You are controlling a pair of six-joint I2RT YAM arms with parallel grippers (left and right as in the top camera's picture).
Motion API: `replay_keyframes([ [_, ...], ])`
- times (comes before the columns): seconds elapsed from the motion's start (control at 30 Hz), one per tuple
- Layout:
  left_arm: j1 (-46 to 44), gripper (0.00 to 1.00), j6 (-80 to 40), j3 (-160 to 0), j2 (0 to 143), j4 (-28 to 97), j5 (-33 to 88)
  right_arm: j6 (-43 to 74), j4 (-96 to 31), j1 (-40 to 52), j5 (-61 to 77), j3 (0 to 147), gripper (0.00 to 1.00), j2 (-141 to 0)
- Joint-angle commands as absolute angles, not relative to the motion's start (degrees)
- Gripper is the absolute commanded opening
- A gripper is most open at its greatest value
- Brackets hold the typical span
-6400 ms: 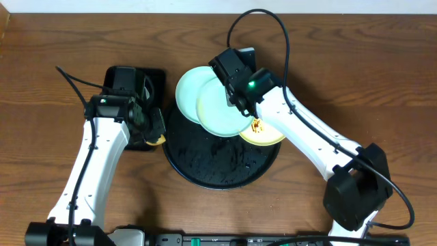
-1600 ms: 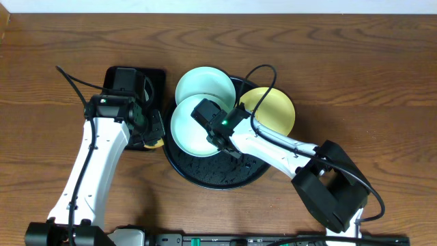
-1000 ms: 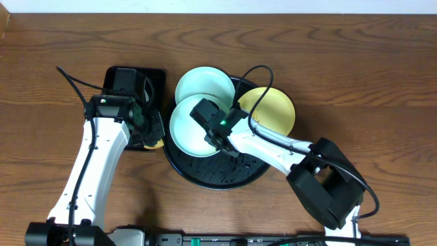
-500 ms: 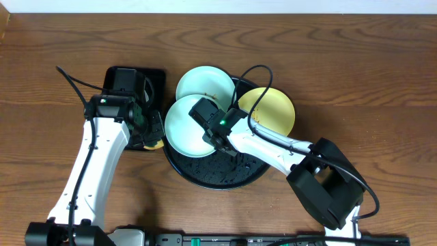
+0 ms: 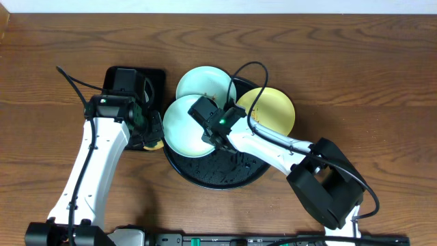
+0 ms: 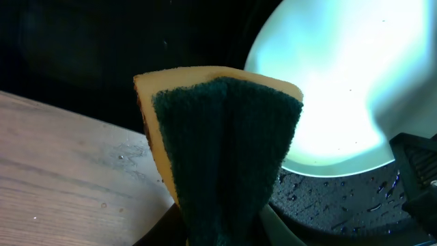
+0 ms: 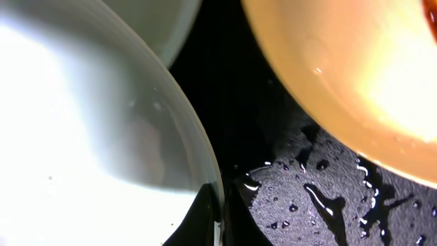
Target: Clean dirty plates on tray and stack at the side
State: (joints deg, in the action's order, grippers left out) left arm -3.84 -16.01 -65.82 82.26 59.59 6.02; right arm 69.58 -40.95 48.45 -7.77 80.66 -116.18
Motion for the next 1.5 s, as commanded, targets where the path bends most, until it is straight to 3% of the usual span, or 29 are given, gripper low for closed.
replay_keyframes([
  [0.0,-3.6,0.24,-15.0,-66.6,82.3,59.7,5.3,63.8,-43.0,48.0,-11.9,83.3,0.02,-116.6],
  [0.43,-3.6,0.24,-15.0,-66.6,82.3,59.7,5.3,56.8,-51.3,47.1,-18.3,91.7,0.02,-114.2],
  [1.47,-3.6,0.24,-15.0,-66.6,82.3,57.5,5.3,45.0,-55.5,41.5,-28.9,92.3,0.02,-105.2],
])
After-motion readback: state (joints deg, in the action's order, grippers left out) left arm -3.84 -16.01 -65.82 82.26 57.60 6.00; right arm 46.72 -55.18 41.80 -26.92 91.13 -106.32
